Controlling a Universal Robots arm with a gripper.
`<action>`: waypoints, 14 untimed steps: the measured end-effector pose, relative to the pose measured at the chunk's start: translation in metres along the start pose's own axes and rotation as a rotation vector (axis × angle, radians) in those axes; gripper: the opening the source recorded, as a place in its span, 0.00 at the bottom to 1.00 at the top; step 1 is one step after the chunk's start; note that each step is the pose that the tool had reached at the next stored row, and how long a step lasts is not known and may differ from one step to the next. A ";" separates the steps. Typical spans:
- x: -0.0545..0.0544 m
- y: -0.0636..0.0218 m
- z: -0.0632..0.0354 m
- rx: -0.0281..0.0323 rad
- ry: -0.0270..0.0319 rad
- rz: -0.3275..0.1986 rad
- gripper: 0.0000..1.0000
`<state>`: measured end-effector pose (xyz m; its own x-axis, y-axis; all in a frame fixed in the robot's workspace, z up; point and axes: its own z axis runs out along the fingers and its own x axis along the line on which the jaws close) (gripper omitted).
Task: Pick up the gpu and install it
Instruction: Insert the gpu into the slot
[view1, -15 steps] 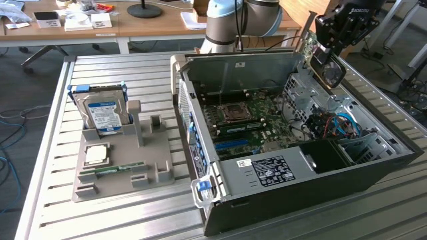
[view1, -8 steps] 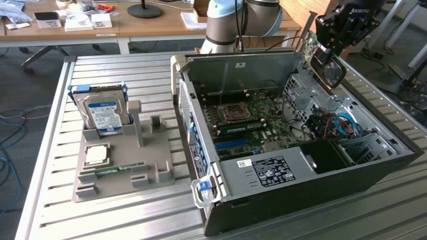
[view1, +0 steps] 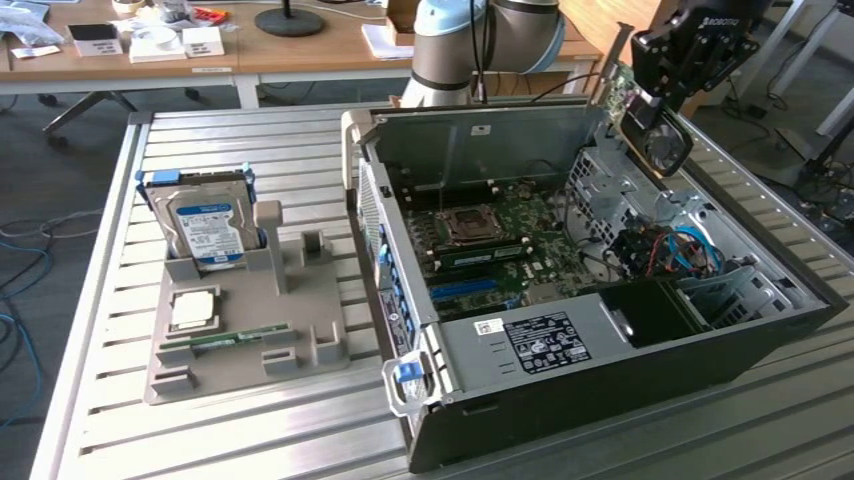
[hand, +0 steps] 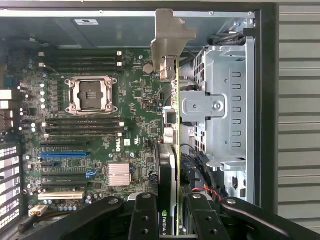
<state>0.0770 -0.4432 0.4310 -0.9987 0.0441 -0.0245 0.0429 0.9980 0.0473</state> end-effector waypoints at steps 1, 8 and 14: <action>0.000 0.0000 0.0000 -0.0002 0.0002 -0.006 0.27; 0.001 -0.0001 0.0002 -0.0018 0.0036 -0.076 0.27; 0.001 -0.0001 0.0006 -0.0034 0.0067 -0.141 0.27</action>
<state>0.0759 -0.4432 0.4304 -0.9950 -0.0971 -0.0245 -0.0982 0.9940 0.0472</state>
